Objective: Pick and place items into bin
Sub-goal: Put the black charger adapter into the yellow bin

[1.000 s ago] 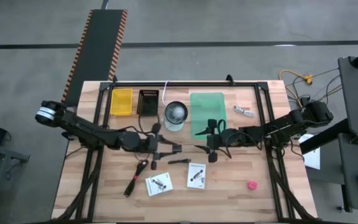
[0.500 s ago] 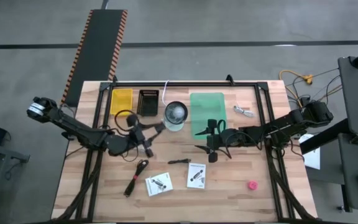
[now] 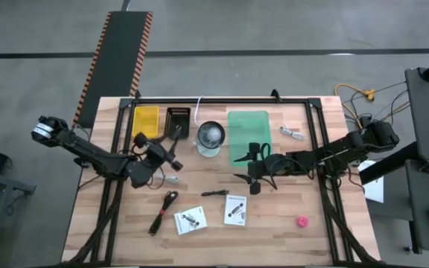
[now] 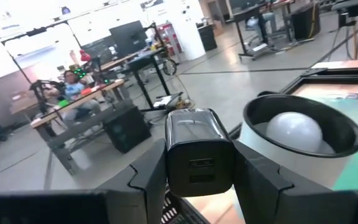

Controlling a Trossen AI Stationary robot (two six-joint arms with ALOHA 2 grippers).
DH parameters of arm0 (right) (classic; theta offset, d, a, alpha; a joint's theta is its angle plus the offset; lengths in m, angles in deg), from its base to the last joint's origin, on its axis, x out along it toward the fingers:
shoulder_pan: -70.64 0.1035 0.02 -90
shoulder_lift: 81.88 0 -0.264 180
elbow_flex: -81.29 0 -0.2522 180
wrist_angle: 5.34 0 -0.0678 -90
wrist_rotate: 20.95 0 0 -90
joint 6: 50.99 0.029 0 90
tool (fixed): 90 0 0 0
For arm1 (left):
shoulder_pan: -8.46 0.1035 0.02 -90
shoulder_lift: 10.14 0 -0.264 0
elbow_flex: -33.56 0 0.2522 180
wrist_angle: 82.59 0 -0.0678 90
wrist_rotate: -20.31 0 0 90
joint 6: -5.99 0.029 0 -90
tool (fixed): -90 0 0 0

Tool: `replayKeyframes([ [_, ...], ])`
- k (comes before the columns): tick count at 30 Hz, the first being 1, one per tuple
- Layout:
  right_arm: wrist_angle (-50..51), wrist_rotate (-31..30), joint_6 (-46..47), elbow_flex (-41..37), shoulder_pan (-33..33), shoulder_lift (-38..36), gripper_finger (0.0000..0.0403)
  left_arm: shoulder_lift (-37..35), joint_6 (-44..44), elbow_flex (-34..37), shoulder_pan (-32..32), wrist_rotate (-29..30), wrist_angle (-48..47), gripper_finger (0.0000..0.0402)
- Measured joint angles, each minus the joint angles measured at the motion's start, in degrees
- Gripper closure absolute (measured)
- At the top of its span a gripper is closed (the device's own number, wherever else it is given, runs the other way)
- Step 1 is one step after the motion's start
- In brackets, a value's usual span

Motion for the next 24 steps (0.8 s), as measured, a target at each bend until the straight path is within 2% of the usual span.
replayKeyframes([
  [13,-0.02,0.0,0.0,0.0,0.0,0.0,0.0177,-3.4,4.19,-0.02,8.58,-0.79,-3.77,0.0268],
  [15,-0.02,0.0,0.0,0.0,0.01,0.0,0.0177,-5.01,4.26,-0.02,10.72,-4.16,-6.3,0.0268],
  [20,-0.02,0.0,0.0,0.0,0.0,0.0,0.0177,-8.64,-0.17,-0.04,16.76,-18.3,-12.46,0.0268],
  [24,-0.02,0.0,-0.02,0.0,0.0,0.0,0.0177,-9.96,-3.43,-0.07,21.4,-22.14,-17.95,0.0268],
])
